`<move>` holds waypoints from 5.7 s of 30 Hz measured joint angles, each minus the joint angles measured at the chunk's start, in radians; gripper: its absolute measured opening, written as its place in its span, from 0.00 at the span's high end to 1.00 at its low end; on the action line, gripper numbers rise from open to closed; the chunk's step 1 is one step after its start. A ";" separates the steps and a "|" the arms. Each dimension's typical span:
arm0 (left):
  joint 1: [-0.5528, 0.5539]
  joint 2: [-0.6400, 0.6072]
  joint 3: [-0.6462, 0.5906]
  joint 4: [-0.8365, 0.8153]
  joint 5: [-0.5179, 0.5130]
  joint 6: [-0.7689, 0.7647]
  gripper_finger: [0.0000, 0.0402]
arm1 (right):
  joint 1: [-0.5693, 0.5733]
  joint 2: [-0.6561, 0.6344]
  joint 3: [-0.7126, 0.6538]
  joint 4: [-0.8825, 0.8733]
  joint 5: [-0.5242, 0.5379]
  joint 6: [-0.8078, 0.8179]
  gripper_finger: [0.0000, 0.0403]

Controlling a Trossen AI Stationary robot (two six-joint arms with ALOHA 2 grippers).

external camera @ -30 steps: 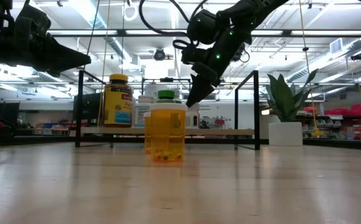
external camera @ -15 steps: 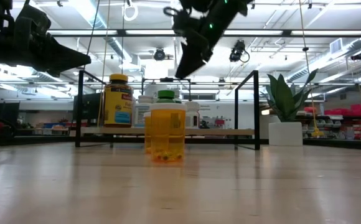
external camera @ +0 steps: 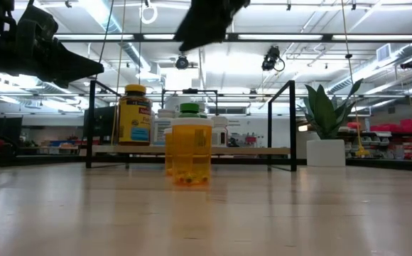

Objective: Pick and place medicine bottles onto shelf by color
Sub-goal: Put the top orange pill bottle on the shelf

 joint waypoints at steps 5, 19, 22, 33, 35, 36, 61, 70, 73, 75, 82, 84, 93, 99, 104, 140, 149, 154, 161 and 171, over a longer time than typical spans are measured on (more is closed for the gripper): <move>0.000 0.000 0.000 0.000 0.000 0.000 0.85 | 0.065 0.000 0.000 0.053 0.000 0.033 0.34; 0.000 0.000 0.000 0.000 0.000 0.000 0.84 | 0.127 0.002 0.087 0.029 0.000 0.071 0.34; 0.000 0.000 0.000 0.000 0.000 0.000 0.85 | 0.112 0.002 0.087 0.028 -0.006 0.089 0.34; 0.000 -0.001 0.000 -0.008 0.001 0.000 0.84 | 0.056 0.158 0.263 0.051 -0.060 0.013 0.34; 0.000 0.002 0.000 -0.002 0.000 0.000 0.84 | 0.060 0.207 0.314 0.032 -0.063 -0.013 0.34; 0.000 0.003 0.000 -0.005 0.001 0.000 0.84 | 0.063 0.228 0.341 0.008 -0.063 -0.021 0.34; 0.000 0.007 0.000 0.000 0.000 0.000 0.86 | 0.115 0.348 0.426 -0.127 -0.073 -0.046 0.34; 0.000 0.007 0.000 0.000 0.000 0.000 0.85 | 0.105 0.348 0.322 -0.128 -0.070 -0.051 0.32; 0.000 0.007 0.000 0.000 0.000 0.000 0.86 | 0.092 0.348 0.282 -0.130 -0.069 -0.045 0.29; 0.000 0.007 0.000 0.000 0.000 0.000 0.86 | 0.082 0.348 0.247 -0.127 -0.069 -0.045 0.26; 0.000 0.007 0.000 0.000 0.000 0.000 0.84 | 0.056 0.348 0.156 -0.115 -0.069 -0.018 0.13; 0.000 0.007 0.000 0.000 0.000 0.000 0.84 | 0.054 0.348 0.133 -0.096 -0.069 -0.018 0.10; 0.000 0.007 0.000 0.000 0.000 0.000 0.86 | 0.052 0.347 0.060 -0.056 -0.070 -0.018 0.05; 0.000 0.007 0.000 0.000 0.000 0.000 0.84 | 0.049 0.347 0.021 -0.042 -0.067 -0.013 0.11; 0.000 0.007 0.000 0.000 0.000 0.000 0.85 | 0.047 0.347 0.019 -0.021 -0.044 -0.009 0.20; 0.000 0.006 0.000 0.000 0.000 0.000 0.86 | 0.004 0.218 0.025 -0.193 -0.043 0.025 0.42; 0.000 0.006 0.000 0.000 0.000 0.000 0.84 | -0.029 0.084 0.025 -0.325 -0.027 0.027 0.42; 0.000 0.006 0.000 0.000 0.000 0.000 0.86 | -0.087 0.029 0.025 -0.352 -0.012 0.010 0.42; 0.000 0.006 0.000 0.000 0.000 0.000 0.85 | -0.198 0.000 0.025 -0.404 0.039 -0.041 0.42; 0.000 0.006 0.000 0.000 0.000 0.000 0.86 | -0.382 0.000 0.024 -0.413 0.027 -0.099 0.42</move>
